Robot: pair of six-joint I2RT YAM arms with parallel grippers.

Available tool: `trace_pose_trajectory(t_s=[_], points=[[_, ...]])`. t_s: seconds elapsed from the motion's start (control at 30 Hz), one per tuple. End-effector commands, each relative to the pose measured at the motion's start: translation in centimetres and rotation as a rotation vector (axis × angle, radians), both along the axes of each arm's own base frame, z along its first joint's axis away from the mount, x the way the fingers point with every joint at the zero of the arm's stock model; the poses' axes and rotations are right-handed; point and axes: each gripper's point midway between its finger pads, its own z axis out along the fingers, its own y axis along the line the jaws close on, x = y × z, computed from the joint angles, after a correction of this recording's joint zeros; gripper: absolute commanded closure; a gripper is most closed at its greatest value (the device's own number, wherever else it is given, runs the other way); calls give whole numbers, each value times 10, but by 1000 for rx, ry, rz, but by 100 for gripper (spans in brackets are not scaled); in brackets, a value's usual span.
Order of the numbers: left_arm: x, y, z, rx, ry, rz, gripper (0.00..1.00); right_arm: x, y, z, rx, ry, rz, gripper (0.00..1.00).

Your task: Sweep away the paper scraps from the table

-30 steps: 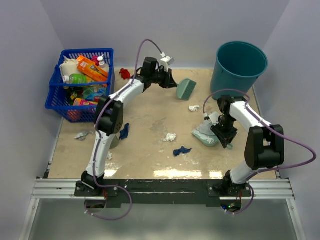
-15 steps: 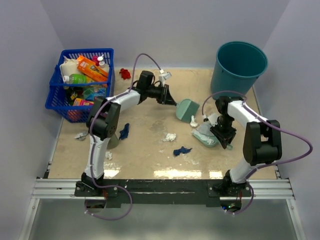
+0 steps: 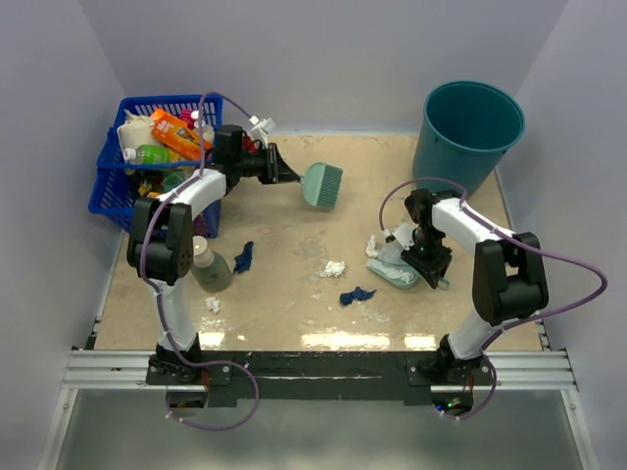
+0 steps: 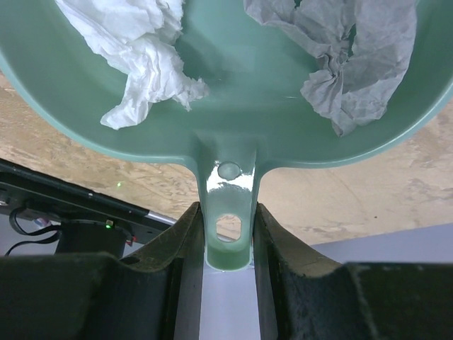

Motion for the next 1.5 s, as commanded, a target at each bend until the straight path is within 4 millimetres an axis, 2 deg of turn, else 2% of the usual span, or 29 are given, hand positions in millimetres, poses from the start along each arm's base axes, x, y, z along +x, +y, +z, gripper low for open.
trace_pose_trajectory(t_s=[0.0, 0.17, 0.2, 0.3, 0.43, 0.5, 0.57, 0.6, 0.67, 0.77, 0.97, 1.17, 1.3, 1.47], points=[[-20, -6, -16, 41, 77, -10, 100, 10, 1, 3, -25, -24, 53, 100], [-38, -19, -38, 15, 161, -52, 100, 7, 4, 1, -36, -3, 98, 100], [-40, -22, -49, 16, 197, -65, 100, 7, 7, 1, -39, -4, 116, 100], [-48, -30, -62, 23, 249, -92, 100, 9, 9, 2, -48, -4, 136, 100], [-60, -57, -65, 40, 243, -162, 100, 15, 12, 2, -39, -12, 131, 100], [-69, -76, -65, 34, 237, -212, 100, 18, 16, 2, -25, -14, 128, 100], [-72, -95, -54, 7, 201, -267, 100, 17, 23, 1, 9, -5, 114, 100], [-73, -101, -56, -4, 202, -284, 100, 17, 25, 2, 16, -2, 116, 100], [-65, -108, -43, -26, 167, -304, 100, 18, 27, 2, 25, -6, 115, 100], [-47, -104, -36, -28, 145, -276, 100, 25, 34, 3, 68, -64, 105, 100], [-44, -101, -27, -42, 136, -271, 100, 41, 49, -10, 133, -154, 56, 100], [-39, -97, -1, -12, 45, -253, 100, 61, 64, -11, 210, -262, 52, 100], [-40, -94, 9, 4, 15, -257, 100, 66, 77, -10, 285, -306, 47, 100], [-25, -85, 28, 43, -95, -208, 100, 63, 82, -13, 328, -325, 51, 100]])
